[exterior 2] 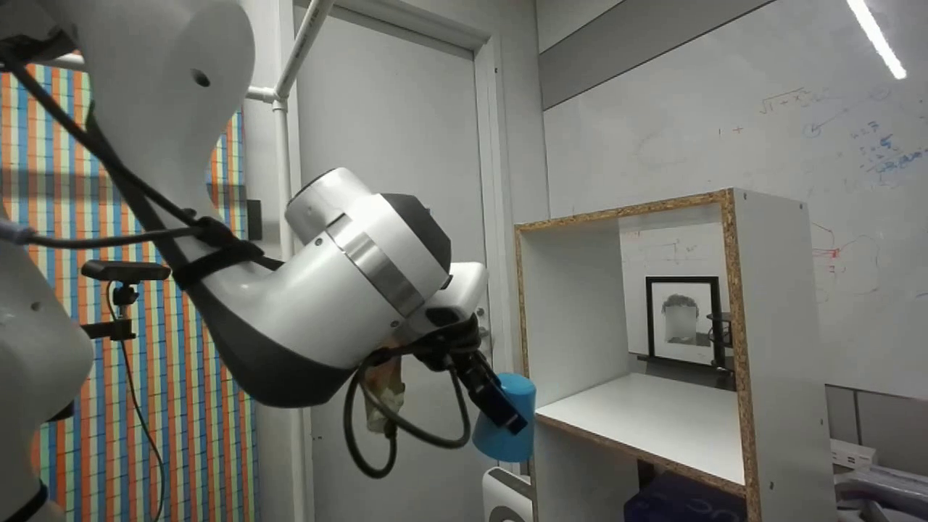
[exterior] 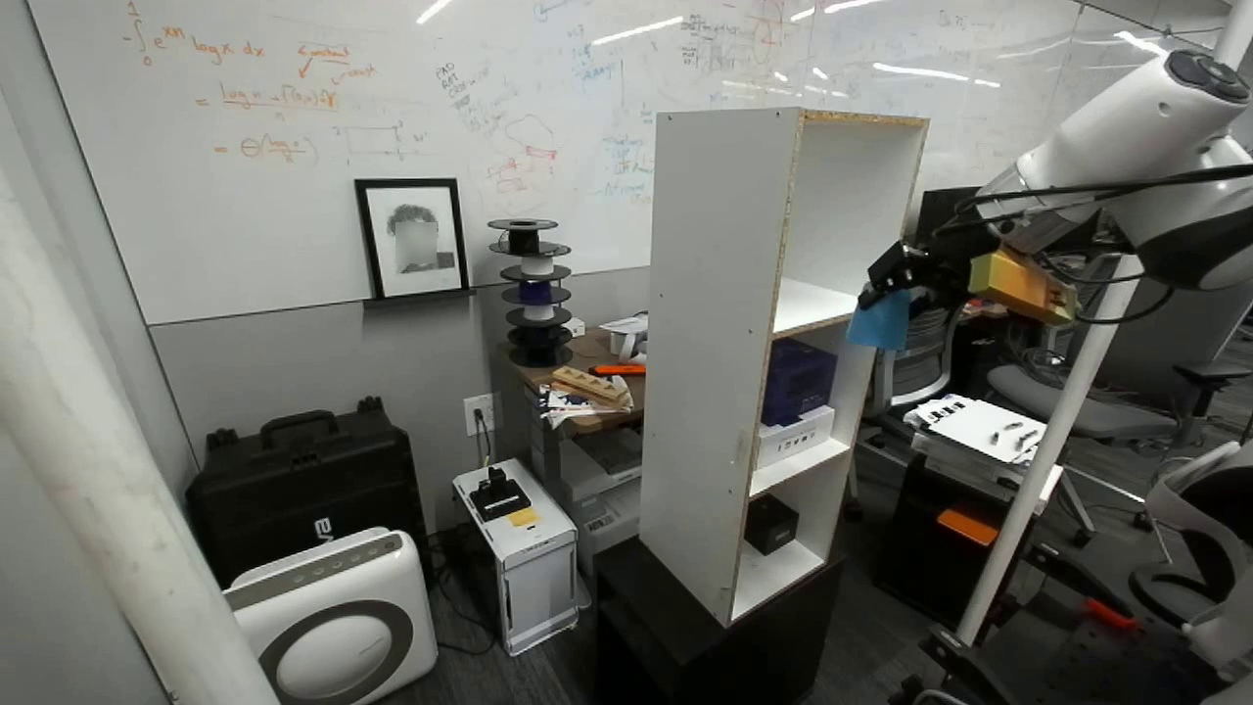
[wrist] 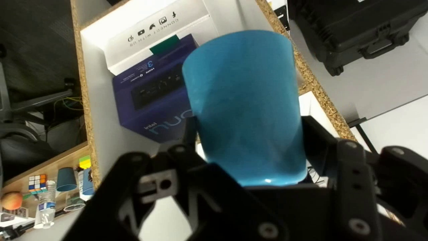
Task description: Put the blue cup on top of the shelf.
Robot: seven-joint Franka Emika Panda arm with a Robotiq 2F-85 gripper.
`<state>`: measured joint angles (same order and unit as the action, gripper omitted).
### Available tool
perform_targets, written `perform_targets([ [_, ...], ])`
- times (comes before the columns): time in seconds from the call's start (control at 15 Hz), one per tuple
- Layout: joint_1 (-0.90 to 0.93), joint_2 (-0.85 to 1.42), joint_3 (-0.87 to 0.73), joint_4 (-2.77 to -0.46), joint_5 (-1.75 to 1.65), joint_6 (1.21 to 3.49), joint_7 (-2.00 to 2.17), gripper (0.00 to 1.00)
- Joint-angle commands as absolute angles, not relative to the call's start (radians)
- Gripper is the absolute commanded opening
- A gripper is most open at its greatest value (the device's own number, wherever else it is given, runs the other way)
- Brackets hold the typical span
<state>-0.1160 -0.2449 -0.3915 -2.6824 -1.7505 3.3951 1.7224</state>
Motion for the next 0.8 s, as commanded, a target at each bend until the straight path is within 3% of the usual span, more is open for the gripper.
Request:
perform_targets([
  [0.0,-0.171,-0.428,-0.371,-2.738,-1.78,3.377,1.798,0.49],
  [0.73,-0.314,-0.636,-0.281,-2.575,-1.744,3.433,1.965,0.49],
])
